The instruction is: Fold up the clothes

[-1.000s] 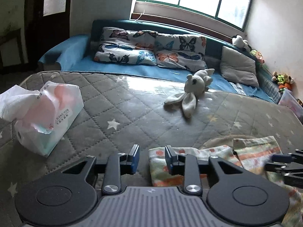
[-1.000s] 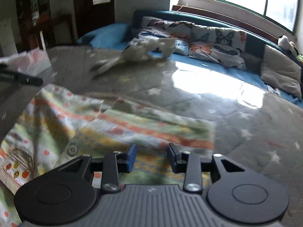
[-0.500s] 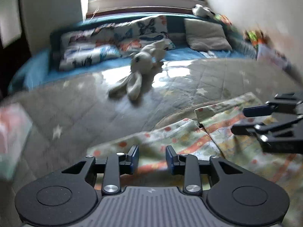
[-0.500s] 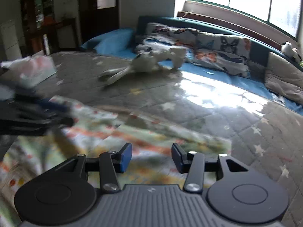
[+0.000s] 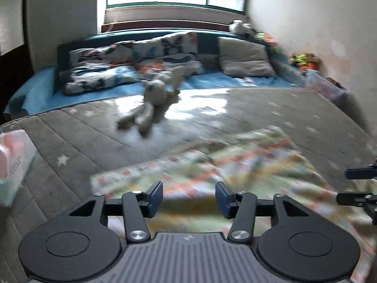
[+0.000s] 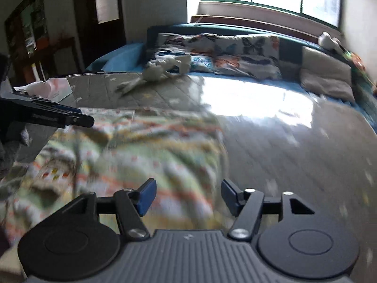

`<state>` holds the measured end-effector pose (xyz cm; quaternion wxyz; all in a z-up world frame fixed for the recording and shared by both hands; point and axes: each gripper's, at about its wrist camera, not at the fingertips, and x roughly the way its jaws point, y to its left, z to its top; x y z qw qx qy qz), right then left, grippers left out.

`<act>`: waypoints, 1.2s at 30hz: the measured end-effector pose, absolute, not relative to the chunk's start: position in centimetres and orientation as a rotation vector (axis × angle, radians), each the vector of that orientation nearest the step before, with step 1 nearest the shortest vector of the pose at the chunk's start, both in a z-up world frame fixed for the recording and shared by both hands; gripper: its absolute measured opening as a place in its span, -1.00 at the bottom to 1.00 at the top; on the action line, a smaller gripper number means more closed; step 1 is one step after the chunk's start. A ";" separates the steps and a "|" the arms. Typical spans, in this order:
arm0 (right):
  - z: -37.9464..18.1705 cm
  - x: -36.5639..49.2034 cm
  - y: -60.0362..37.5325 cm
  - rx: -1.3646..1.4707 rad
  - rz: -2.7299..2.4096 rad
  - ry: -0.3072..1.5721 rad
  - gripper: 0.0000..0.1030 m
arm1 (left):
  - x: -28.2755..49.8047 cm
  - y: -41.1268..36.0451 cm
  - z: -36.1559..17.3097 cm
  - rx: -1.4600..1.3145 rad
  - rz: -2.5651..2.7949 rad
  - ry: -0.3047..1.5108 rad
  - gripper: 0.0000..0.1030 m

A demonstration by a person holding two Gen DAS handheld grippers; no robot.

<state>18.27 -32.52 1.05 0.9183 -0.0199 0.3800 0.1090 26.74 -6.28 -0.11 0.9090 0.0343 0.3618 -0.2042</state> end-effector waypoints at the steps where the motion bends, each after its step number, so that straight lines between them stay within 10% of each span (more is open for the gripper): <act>1: 0.9 17.1 -33.1 -0.023 0.214 0.785 0.27 | 25.7 -6.6 0.0 0.073 -0.442 0.747 0.12; 23: 0.0 11.4 -43.2 -0.158 -0.350 0.661 0.36 | 13.3 -13.1 -3.4 0.207 -0.692 0.832 0.37; 26: 0.7 10.2 -40.8 -0.217 -0.232 0.604 0.74 | 12.9 -13.2 -3.5 0.221 -0.692 0.825 0.40; 36: -2.9 11.1 -41.9 -0.234 -0.208 0.700 0.76 | 12.4 -12.9 -3.5 0.242 -0.686 0.815 0.43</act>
